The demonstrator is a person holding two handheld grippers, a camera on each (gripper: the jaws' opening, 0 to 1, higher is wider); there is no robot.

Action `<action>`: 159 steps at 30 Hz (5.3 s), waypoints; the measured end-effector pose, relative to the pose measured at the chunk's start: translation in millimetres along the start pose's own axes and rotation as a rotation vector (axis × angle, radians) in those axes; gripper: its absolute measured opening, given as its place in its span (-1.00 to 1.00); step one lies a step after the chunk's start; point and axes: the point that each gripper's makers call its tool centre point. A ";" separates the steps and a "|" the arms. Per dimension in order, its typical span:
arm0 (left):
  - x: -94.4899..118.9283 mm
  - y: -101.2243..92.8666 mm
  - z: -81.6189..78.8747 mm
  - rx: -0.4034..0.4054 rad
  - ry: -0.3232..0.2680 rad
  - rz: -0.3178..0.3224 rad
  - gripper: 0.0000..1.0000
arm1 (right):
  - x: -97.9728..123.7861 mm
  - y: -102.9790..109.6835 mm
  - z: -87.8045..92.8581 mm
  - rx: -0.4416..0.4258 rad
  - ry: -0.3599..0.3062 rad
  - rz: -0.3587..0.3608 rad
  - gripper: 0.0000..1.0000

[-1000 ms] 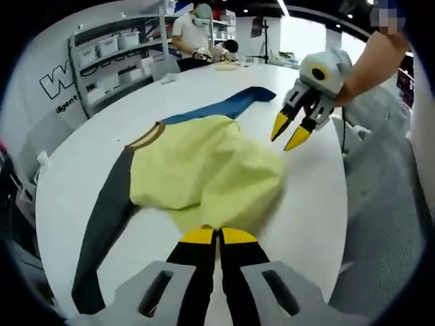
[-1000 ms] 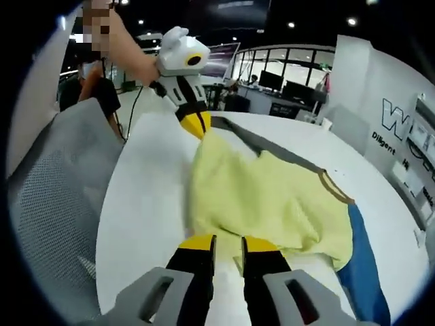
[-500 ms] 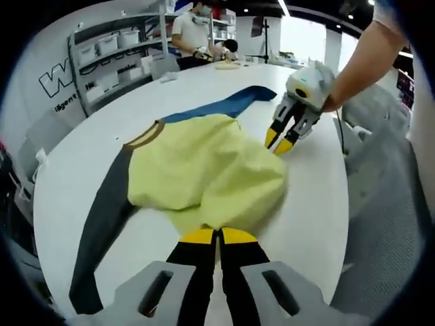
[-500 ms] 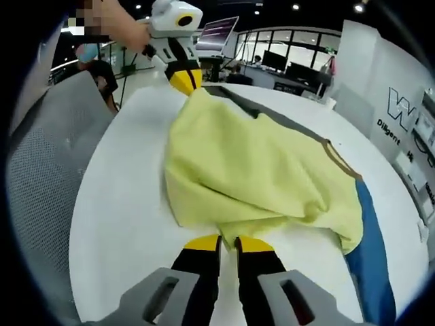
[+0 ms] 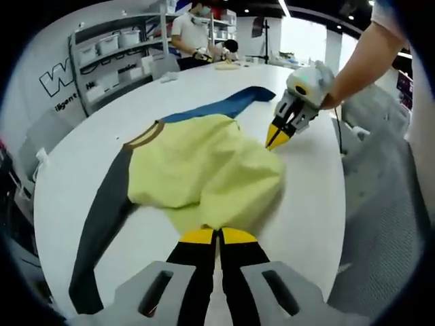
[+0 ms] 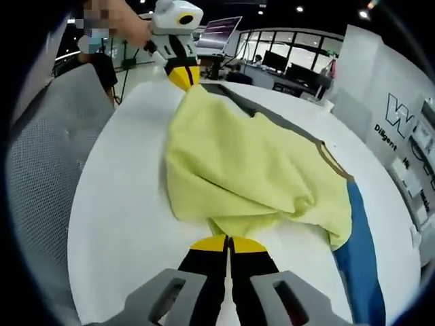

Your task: Fold the garment on the visible template until the final outline fits inside the template.

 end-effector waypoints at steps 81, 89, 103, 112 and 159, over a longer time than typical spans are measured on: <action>-12.6 -56.6 50.5 -0.168 0.108 -0.077 -0.73 | 137.7 71.1 -4.7 -0.063 -0.066 0.196 -1.00; 1.1 -46.3 39.7 -0.137 0.088 -0.072 -0.90 | 152.7 67.9 -1.0 -0.072 -0.066 0.227 -1.00; -15.0 -104.7 40.3 -0.195 0.171 -0.034 -0.28 | 157.2 65.9 -30.8 -0.004 -0.101 0.231 -1.00; -17.9 -88.4 35.3 -0.206 0.138 -0.063 -0.86 | 162.1 62.7 -32.0 0.010 -0.106 0.234 -1.00; 43.3 -73.9 94.7 -0.049 0.306 -0.031 -0.41 | 90.3 100.9 72.2 -0.094 0.120 0.040 -1.00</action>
Point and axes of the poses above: the point that each gripper's makers call its tool centre point, and the gripper's own axes: x roughly backward along the fingers, y roughly to its left, z roughly out of its underside, and after that the axes turned 12 degrees about -z, right-handed
